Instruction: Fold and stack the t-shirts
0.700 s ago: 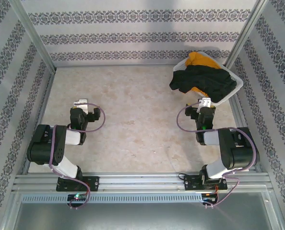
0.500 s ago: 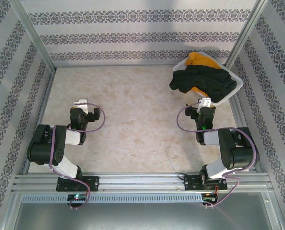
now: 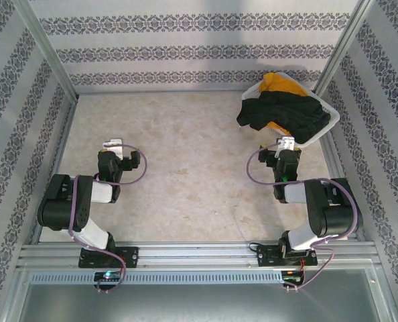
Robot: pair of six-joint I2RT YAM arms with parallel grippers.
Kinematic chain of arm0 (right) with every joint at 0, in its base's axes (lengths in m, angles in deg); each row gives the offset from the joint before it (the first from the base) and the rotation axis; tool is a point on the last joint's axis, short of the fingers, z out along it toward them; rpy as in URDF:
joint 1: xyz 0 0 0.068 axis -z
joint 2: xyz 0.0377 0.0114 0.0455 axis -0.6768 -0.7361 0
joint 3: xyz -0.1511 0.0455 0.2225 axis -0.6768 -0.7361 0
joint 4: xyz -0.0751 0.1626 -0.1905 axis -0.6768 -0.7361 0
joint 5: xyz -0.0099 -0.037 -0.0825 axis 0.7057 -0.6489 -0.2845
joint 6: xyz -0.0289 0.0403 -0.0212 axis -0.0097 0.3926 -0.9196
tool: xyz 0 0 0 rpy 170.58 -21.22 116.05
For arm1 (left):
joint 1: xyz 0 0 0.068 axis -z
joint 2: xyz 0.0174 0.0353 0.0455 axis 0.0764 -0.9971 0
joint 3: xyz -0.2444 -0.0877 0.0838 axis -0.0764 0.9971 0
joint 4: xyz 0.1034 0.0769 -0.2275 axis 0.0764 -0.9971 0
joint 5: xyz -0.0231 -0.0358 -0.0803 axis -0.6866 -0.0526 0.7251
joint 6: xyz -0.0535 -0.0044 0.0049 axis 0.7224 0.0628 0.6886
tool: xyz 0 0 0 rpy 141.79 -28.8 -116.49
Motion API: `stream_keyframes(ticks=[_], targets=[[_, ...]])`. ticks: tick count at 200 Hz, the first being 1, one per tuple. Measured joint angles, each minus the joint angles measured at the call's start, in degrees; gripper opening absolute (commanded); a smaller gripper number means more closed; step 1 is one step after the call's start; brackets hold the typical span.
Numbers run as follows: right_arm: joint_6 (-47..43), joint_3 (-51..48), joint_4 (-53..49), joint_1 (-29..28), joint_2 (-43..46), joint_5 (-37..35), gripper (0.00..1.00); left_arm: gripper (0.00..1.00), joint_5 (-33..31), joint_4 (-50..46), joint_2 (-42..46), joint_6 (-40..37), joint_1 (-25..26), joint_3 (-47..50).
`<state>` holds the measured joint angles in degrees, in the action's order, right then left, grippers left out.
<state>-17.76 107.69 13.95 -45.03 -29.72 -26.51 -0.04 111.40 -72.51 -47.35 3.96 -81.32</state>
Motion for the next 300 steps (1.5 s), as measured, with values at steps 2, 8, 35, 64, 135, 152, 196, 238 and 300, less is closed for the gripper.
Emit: stream_keyframes(ticks=[2,8,35,64,135,152,196,238,300], targets=[[0.00,0.00,0.00,0.07,0.00,0.09,0.98,1.00,0.00,0.00,0.00,0.00,0.00,0.00],[0.02,-0.02,0.13,0.07,0.00,0.13,0.98,1.00,0.00,0.00,0.00,0.00,0.00,0.00],[-0.63,-0.13,-2.86,-1.81,4.26,-3.80,0.98,1.00,-3.52,-3.30,4.44,-0.13,0.96,0.76],[7.50,10.82,-27.63,-4.83,20.85,-6.73,0.98,1.00,-14.32,-18.88,22.77,2.60,7.15,-3.96],[24.48,55.45,-65.29,5.11,12.20,0.61,0.84,1.00,-2.97,-55.56,18.80,33.29,4.76,-39.80],[25.40,60.83,-72.96,6.86,4.61,1.92,0.77,0.98,1.01,-61.20,12.63,34.01,10.19,-43.36],[30.91,70.42,-85.33,10.62,-12.33,9.20,0.70,0.88,6.56,-68.87,9.22,34.16,22.27,-46.75],[34.27,77.75,-89.46,10.49,-22.75,14.29,0.66,0.82,8.26,-69.37,9.27,34.25,25.64,-48.11],[36.52,82.71,-89.66,10.43,-29.79,17.07,0.02,0.70,8.00,-70.84,11.76,34.88,25.88,-48.00]])
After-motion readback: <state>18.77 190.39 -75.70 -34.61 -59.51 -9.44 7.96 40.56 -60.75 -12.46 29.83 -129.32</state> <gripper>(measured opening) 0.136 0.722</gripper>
